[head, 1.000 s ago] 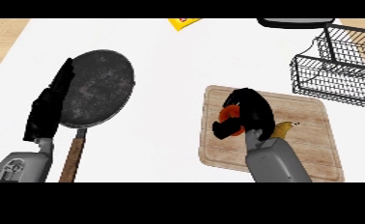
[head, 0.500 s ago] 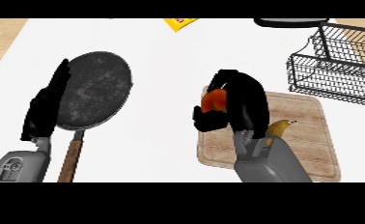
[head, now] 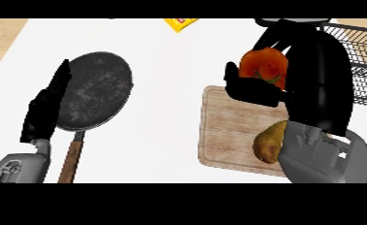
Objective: Pick the tomato from the cutting board and place it in the tiered basket
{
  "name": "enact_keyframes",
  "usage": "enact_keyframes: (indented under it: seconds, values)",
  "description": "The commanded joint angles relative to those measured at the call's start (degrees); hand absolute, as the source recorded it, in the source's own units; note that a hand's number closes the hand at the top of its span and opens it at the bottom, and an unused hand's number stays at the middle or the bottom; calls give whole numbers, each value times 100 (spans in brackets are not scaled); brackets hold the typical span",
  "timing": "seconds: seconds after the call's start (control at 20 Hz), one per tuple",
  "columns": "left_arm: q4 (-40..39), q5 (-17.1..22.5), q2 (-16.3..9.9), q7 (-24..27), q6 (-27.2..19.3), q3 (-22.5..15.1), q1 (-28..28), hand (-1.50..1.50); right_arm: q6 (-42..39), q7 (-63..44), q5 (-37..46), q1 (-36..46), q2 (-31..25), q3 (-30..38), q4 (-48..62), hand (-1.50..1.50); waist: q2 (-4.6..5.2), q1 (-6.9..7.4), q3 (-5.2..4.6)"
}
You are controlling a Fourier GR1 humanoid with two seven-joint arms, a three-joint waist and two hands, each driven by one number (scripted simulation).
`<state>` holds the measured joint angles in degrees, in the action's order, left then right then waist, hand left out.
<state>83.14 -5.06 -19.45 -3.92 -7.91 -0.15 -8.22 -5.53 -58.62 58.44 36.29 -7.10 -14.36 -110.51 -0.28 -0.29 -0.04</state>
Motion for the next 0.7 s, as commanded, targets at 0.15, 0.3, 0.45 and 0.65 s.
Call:
enact_keyframes:
  seconds: [0.15,0.3,0.45,0.65]
  values:
    - [-174,83,-25,471,189,169,259,0,-1492,35,-442,679,-937,1039,-163,150,12,13,-1]
    - [255,-230,235,-88,-93,-71,143,0,-1620,-11,-839,835,-741,1383,-50,150,14,36,3]
    - [-152,-301,361,189,-115,-38,-44,0,-1200,476,-1114,1017,-764,1834,519,150,31,34,2]
    - [268,-176,141,-260,125,87,-113,0,-1340,1524,-1104,1074,-1637,2091,1342,150,35,75,4]
